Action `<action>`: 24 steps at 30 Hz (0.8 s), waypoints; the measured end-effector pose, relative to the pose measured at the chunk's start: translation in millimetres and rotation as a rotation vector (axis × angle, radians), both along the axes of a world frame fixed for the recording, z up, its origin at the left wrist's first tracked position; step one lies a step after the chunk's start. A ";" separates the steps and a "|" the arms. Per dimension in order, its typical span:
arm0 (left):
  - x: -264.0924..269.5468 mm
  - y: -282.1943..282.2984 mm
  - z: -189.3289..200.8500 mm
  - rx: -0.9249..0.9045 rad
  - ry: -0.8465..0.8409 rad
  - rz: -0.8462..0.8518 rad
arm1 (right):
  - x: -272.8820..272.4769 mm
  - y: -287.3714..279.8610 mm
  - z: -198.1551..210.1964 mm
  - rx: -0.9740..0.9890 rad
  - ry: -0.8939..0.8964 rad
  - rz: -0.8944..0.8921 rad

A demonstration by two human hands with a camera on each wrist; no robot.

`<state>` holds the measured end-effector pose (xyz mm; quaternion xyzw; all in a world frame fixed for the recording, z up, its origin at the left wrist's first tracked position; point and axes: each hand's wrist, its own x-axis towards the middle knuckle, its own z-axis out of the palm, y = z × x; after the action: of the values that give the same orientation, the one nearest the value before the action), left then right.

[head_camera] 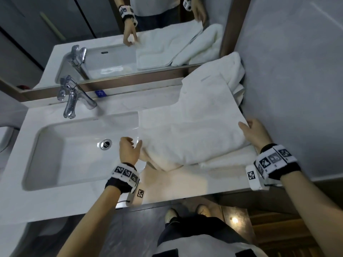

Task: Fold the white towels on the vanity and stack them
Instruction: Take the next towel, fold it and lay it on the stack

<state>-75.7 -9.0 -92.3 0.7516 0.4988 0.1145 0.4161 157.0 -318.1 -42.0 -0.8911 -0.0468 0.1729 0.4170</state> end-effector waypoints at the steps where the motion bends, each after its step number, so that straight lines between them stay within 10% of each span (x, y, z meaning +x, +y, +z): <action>1: -6.9 -5.5 0.5 0.042 -0.023 -0.015 | -7.3 -4.3 -1.8 0.002 -0.009 -0.026; 10: -37.9 -41.6 -6.7 0.409 0.100 -0.400 | -32.9 -38.1 -32.1 -0.157 -0.114 0.078; 19: -29.1 -66.6 -15.0 0.133 0.386 -0.222 | -23.2 -39.1 -46.1 -0.235 -0.244 0.100; 24: -27.1 -73.9 -20.9 -0.071 0.080 -0.261 | -25.9 -40.0 -40.8 -0.210 -0.255 0.127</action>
<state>-102.9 -82.9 -113.1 0.7989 0.4167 0.0114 0.4336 131.1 -358.1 -82.8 -0.9396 -0.1374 0.0885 0.3008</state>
